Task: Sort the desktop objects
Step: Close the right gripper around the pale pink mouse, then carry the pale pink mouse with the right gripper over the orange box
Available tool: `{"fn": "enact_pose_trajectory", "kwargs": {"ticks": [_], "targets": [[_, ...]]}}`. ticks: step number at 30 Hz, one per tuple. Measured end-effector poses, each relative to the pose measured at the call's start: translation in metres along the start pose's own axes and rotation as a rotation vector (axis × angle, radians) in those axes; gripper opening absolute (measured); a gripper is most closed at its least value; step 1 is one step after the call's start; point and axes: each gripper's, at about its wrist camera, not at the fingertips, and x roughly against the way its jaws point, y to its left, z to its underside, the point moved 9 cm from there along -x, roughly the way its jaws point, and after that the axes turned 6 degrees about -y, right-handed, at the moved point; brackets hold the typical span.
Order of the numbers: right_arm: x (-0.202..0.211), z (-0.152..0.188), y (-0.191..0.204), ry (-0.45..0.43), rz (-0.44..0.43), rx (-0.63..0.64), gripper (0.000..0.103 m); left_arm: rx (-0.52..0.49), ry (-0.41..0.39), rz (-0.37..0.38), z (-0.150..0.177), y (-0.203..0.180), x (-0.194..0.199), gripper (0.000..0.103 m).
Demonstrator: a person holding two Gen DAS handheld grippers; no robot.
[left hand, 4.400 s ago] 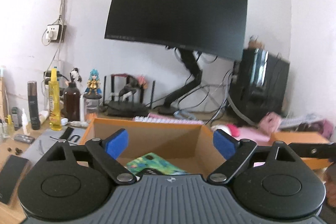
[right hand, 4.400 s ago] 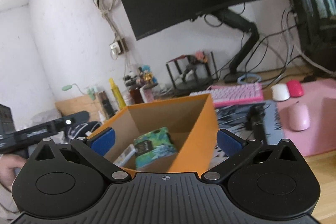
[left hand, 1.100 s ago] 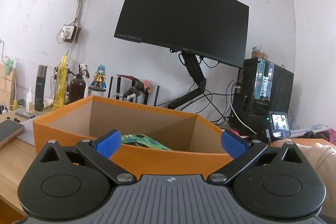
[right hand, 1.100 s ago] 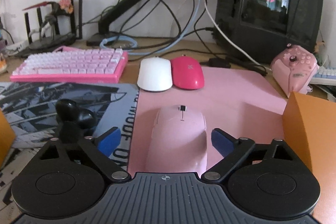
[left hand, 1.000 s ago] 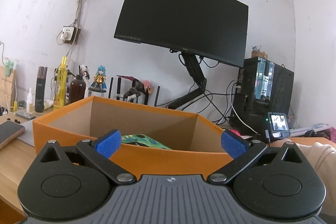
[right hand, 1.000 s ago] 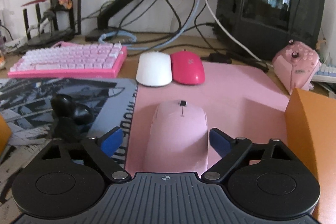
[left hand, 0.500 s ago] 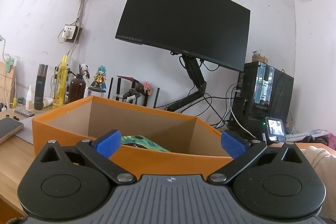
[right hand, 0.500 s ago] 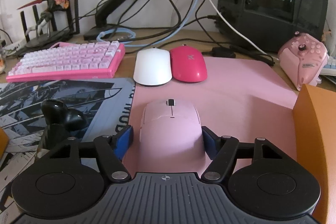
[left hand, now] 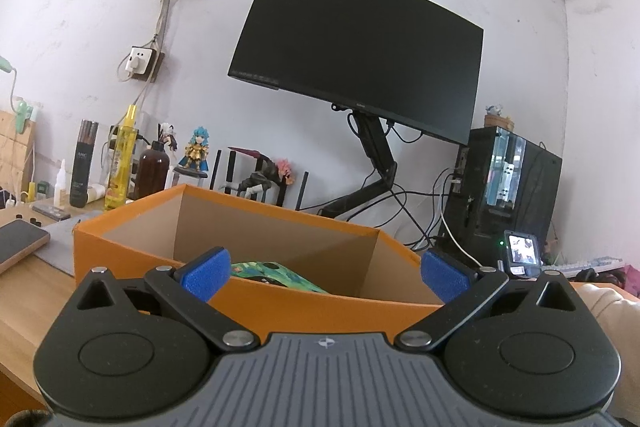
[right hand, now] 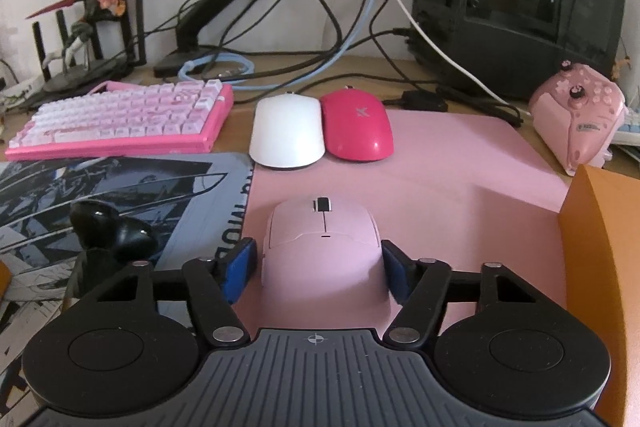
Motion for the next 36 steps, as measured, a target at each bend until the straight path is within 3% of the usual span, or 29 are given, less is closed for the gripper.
{"fn": "enact_pose_trajectory", "kwargs": {"ticks": [7, 17, 24, 31, 36], "targets": [[0.007, 0.002, 0.006, -0.003, 0.015, 0.028, 0.062, 0.006, 0.002, 0.001, 0.0, 0.003, 0.006, 0.103], [0.053, -0.006, 0.021, -0.061, -0.056, 0.043, 0.062, 0.023, -0.024, -0.01, -0.007, 0.011, 0.02, 0.103], [0.113, -0.04, 0.052, -0.157, -0.155, 0.084, 0.062, 0.005, -0.054, -0.006, -0.017, 0.007, 0.032, 0.103], [0.191, -0.071, 0.109, -0.251, -0.314, 0.163, 0.062, -0.003, -0.073, -0.059, -0.027, 0.018, 0.044, 0.103], [0.235, -0.079, 0.163, -0.245, -0.44, 0.234, 0.062, 0.01, -0.082, -0.086, -0.03, 0.026, 0.051, 0.103]]}}
